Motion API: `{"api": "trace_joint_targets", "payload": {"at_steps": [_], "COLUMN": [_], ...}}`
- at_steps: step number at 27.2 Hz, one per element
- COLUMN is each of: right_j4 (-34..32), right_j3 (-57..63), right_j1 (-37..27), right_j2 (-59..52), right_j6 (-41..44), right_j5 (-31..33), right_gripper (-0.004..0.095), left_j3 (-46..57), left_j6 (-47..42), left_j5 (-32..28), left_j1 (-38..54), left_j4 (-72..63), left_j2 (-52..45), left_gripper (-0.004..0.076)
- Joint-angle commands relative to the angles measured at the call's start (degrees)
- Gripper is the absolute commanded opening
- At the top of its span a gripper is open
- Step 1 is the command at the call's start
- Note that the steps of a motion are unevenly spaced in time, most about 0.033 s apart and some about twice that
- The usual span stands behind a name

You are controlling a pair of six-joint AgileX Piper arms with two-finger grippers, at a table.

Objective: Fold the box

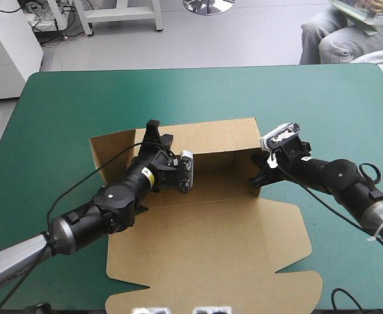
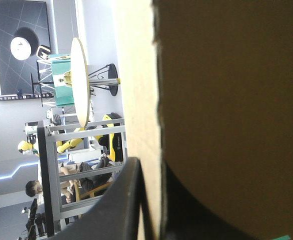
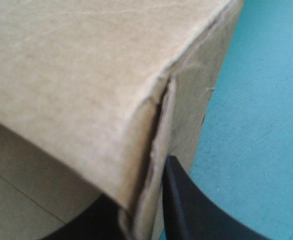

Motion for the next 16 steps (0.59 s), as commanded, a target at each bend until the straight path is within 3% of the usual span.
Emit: {"api": "trace_joint_targets", "payload": {"at_steps": [1, 4, 7, 16], "right_j4": [2.94, 2.80, 2.45, 2.45], "right_j3": [-1.35, -1.35, -1.35, -1.35], "right_j1": [0.34, 0.34, 0.34, 0.34], "right_j2": [-1.32, -1.32, -1.32, -1.32], "right_j6": [-0.65, 0.98, 1.62, 2.48], "right_j5": [2.64, -0.19, -2.02, -5.62], "right_gripper": [-0.0017, -0.0017, -0.0017, -0.0017], "left_j3": [-0.29, -0.29, -0.29, -0.29], "left_j6": [-0.31, -1.15, -2.18, -2.30], "left_j5": [-5.74, -5.60, -5.60, -1.70], "left_j1": [-0.62, -1.85, -3.36, -10.58], "left_j4": [-2.85, -2.85, -2.85, -2.85], "left_j2": [-0.49, -1.14, -2.50, -8.45], "left_gripper": [0.0155, 0.0332, 0.0414, 0.0428]}}
